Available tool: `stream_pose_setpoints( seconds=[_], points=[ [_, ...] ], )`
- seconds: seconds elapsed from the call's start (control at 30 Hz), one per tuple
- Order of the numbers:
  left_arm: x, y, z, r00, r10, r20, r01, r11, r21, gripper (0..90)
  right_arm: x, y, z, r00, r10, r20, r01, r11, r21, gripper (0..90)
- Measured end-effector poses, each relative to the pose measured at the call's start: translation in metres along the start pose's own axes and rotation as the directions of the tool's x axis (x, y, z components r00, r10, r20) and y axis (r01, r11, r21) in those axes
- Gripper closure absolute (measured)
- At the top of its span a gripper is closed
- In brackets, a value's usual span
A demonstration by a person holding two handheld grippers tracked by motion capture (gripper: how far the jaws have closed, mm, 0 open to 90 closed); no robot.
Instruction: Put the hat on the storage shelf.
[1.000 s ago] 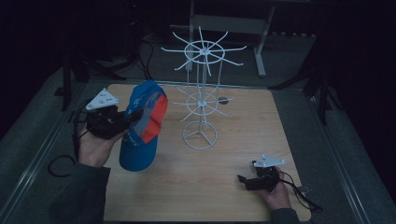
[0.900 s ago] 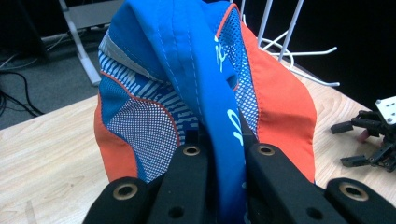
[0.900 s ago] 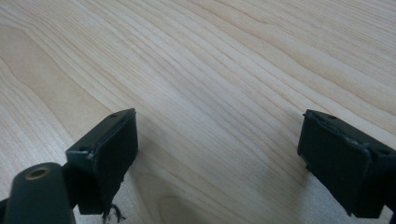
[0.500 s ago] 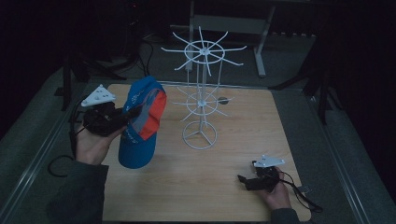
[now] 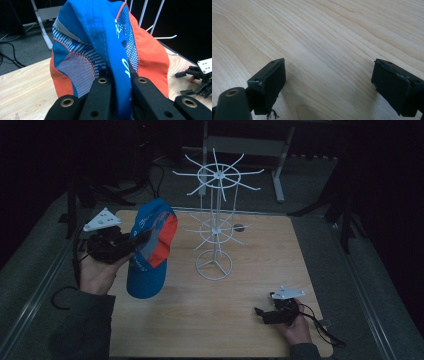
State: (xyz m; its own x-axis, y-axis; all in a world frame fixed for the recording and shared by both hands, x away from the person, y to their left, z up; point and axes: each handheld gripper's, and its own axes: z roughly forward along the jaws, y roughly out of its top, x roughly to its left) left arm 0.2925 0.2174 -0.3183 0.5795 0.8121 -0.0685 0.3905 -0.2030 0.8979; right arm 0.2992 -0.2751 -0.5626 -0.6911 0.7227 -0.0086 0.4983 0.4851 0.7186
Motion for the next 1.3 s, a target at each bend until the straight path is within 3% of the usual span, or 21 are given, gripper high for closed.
stream_pose_setpoints(
  seconds=[0.87,1.0,1.3],
  points=[
    [0.011,0.028,-0.014,1.0000,0.003,0.003,-0.003,0.9976,-0.069,89.4,0.000,0.000,0.000,1.0000,-0.001,0.000,0.001,1.0000,-0.001,12.0],
    [0.014,0.033,-0.018,0.9994,0.000,0.036,0.004,0.9948,-0.102,89.4,0.000,0.000,0.000,1.0000,0.000,0.000,0.000,1.0000,0.000,12.0],
    [0.019,0.046,-0.024,0.9983,0.004,0.058,0.004,0.9911,-0.133,89.4,0.000,0.000,0.000,1.0000,0.000,0.000,0.000,1.0000,0.000,11.9]
  ],
)
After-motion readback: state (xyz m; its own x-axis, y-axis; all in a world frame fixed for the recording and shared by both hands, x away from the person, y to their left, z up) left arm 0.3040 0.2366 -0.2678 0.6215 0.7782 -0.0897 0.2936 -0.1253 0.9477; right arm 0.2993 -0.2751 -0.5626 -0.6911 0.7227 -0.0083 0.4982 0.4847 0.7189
